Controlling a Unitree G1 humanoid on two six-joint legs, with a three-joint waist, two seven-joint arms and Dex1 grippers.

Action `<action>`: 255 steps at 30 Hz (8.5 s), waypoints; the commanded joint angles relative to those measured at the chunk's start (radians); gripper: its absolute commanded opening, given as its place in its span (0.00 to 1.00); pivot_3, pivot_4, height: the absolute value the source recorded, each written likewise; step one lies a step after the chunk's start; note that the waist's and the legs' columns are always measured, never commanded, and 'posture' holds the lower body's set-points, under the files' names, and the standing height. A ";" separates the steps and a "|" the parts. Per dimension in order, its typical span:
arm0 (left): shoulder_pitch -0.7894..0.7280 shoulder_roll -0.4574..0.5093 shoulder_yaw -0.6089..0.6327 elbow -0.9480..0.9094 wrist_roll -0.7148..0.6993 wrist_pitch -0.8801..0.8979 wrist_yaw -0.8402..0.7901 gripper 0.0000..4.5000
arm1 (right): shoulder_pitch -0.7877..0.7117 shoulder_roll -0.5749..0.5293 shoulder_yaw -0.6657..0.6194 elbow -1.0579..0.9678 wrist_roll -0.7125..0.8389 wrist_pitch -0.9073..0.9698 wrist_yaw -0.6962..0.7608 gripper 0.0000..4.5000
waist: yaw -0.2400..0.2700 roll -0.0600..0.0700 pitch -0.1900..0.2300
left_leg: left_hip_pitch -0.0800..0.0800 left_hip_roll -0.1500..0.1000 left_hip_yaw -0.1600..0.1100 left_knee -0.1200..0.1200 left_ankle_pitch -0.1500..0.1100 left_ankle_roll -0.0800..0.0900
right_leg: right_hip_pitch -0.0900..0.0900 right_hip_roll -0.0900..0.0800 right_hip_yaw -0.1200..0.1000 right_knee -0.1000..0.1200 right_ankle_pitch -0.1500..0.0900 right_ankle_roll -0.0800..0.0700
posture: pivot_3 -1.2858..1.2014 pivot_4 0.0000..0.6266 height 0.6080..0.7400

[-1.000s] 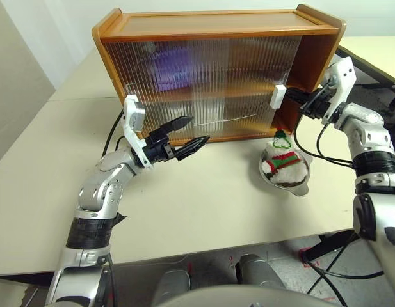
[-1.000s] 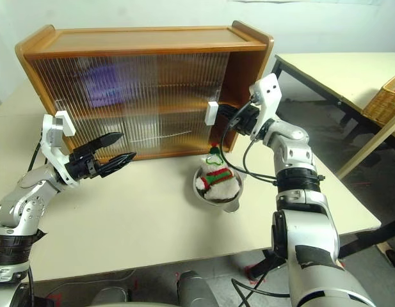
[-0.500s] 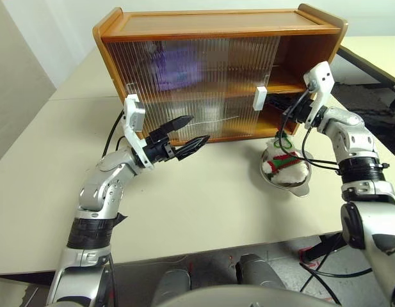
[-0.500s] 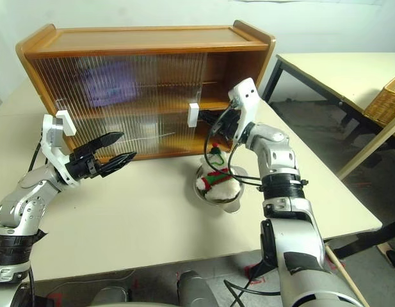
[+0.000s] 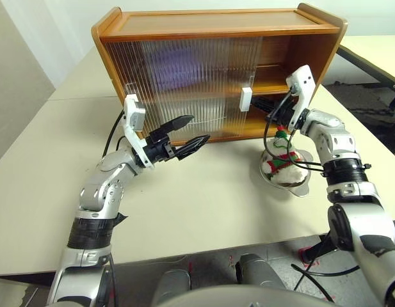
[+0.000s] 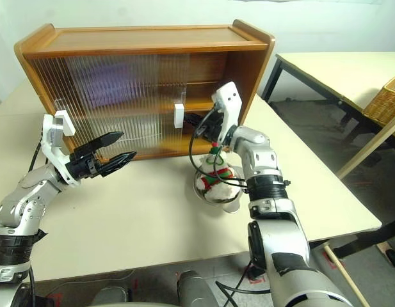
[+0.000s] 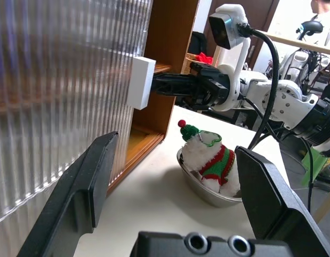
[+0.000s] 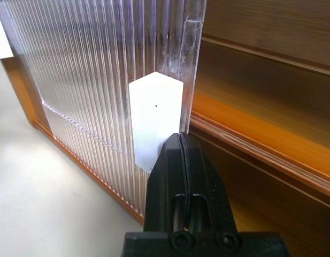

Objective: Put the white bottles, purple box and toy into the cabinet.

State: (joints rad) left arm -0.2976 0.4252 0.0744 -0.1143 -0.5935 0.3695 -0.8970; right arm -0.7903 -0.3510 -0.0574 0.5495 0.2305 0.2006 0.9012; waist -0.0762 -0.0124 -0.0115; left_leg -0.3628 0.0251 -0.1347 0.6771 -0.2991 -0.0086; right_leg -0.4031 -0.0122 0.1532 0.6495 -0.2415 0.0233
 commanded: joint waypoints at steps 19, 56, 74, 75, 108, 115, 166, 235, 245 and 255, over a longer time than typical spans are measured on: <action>0.010 0.001 -0.009 -0.030 0.007 -0.005 0.011 1.00 | -0.053 0.062 0.029 -0.005 0.014 0.027 0.009 0.01 | 0.007 0.000 0.000 | -0.001 0.000 0.000 0.000 0.000 0.000 | -0.001 0.000 0.000 0.000 0.001 -0.001 | 0.48 0.00 1.00; -0.031 -0.006 -0.025 0.036 0.017 -0.019 -0.031 1.00 | 0.305 -0.384 -0.065 -0.618 0.032 0.525 -0.154 0.97 | -0.009 -0.001 0.000 | -0.002 0.000 0.004 0.001 0.000 0.000 | 0.005 0.000 0.000 -0.001 -0.003 0.003 | 0.44 0.00 1.00; -0.023 -0.005 -0.018 0.038 0.022 -0.024 -0.028 1.00 | 0.353 -0.416 -0.052 -0.867 0.191 1.109 -0.239 0.99 | -0.020 -0.001 0.000 | -0.003 0.000 0.003 0.000 -0.003 0.005 | -0.002 0.000 0.000 0.000 -0.005 0.006 | 0.45 0.01 1.00; -0.023 -0.005 -0.018 0.037 0.021 -0.023 -0.027 1.00 | 0.347 -0.411 -0.055 -0.865 0.204 1.136 -0.240 0.99 | -0.020 0.000 0.000 | -0.003 0.000 0.003 0.000 -0.003 0.005 | -0.002 0.000 0.000 0.000 -0.005 0.006 | 0.45 0.01 1.00; -0.018 -0.010 -0.021 0.010 0.016 -0.021 -0.004 1.00 | 0.399 -0.328 0.046 -0.741 0.217 1.020 -0.313 0.99 | -0.003 0.000 0.000 | -0.003 0.000 0.003 -0.001 -0.004 0.007 | -0.004 0.000 0.000 0.000 -0.006 0.006 | 0.46 0.00 1.00; -0.021 -0.008 -0.020 0.014 0.017 -0.021 -0.006 1.00 | 0.399 -0.349 0.071 -0.731 0.199 0.964 -0.295 0.53 | -0.003 0.000 0.000 | -0.003 0.000 0.003 -0.001 -0.004 0.007 | -0.004 0.000 0.000 0.000 -0.006 0.006 | 0.46 0.00 1.00; -0.020 -0.013 -0.027 0.021 0.027 -0.037 -0.006 1.00 | -0.209 -0.164 0.011 -0.100 0.056 0.352 -0.237 0.06 | -0.002 0.001 -0.001 | -0.004 0.001 0.003 -0.001 -0.004 0.008 | -0.007 0.000 0.000 0.002 -0.004 0.004 | 0.46 0.00 1.00; -0.018 -0.008 -0.038 0.024 0.020 -0.021 -0.025 1.00 | 0.339 -0.311 -0.237 -0.742 0.264 0.644 -0.189 0.99 | -0.012 0.002 0.000 | -0.002 0.006 0.006 0.003 -0.002 0.006 | -0.002 0.006 0.001 0.000 0.004 -0.002 | 0.44 0.00 1.00; -0.015 -0.005 -0.042 0.023 0.017 -0.014 -0.033 1.00 | 0.541 -0.291 -0.613 -0.636 0.713 1.106 -0.181 0.99 | -0.016 0.001 0.001 | -0.004 0.006 0.006 0.001 -0.003 0.006 | -0.001 0.006 0.001 0.000 -0.004 0.010 | 0.44 0.01 1.00; -0.005 -0.002 -0.037 0.012 0.015 -0.008 -0.030 1.00 | 0.721 -0.268 -0.766 -0.491 0.886 1.414 -0.209 0.99 | -0.017 0.000 0.001 | -0.003 0.006 0.005 0.000 -0.004 0.008 | -0.001 0.007 0.001 0.000 -0.008 0.015 | 0.45 0.02 1.00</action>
State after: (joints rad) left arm -0.3070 0.4176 0.0388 -0.1003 -0.5805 0.3536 -0.9280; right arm -0.0913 -0.6261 -0.8242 0.0559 1.0994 1.5749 0.6926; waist -0.0934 -0.0125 -0.0101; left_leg -0.3661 0.0316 -0.1294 0.6766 -0.3035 0.0007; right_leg -0.4039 -0.0054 0.1546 0.6496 -0.2497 0.0390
